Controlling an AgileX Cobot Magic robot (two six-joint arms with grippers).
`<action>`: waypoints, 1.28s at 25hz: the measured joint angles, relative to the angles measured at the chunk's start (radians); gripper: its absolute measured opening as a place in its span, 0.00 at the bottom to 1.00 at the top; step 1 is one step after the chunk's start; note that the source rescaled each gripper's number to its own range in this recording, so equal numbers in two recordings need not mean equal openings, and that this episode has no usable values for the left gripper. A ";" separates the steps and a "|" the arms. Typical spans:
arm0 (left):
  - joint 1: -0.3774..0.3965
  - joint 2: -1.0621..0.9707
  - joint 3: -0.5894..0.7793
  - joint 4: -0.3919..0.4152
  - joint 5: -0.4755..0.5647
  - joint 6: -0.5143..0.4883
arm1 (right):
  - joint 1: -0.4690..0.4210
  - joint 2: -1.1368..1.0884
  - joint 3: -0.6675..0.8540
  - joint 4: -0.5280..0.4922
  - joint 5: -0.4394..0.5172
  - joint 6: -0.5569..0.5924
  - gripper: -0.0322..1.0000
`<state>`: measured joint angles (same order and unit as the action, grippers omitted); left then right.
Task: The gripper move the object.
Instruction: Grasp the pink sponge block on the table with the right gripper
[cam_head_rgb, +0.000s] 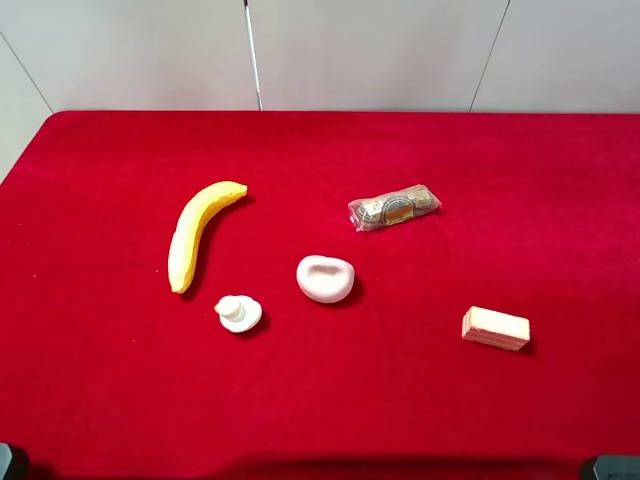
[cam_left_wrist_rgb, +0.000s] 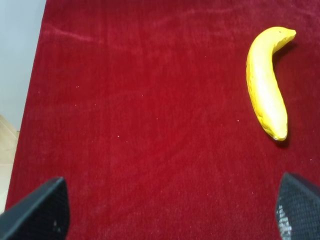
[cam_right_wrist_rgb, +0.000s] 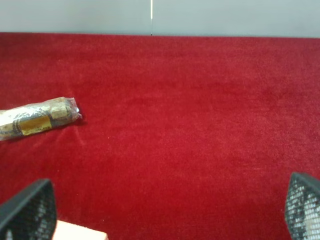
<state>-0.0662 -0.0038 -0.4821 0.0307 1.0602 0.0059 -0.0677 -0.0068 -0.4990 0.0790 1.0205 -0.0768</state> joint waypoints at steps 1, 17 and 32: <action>0.000 0.000 0.000 0.000 0.000 0.000 | 0.000 0.000 0.000 0.000 0.000 0.000 1.00; 0.000 0.000 0.000 0.000 0.000 0.000 | 0.000 0.000 0.000 0.000 0.000 0.000 1.00; 0.000 0.000 0.000 0.000 0.000 0.000 | 0.000 0.000 0.000 0.000 0.000 0.000 1.00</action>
<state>-0.0662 -0.0038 -0.4821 0.0307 1.0602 0.0059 -0.0677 -0.0068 -0.4990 0.0790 1.0205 -0.0768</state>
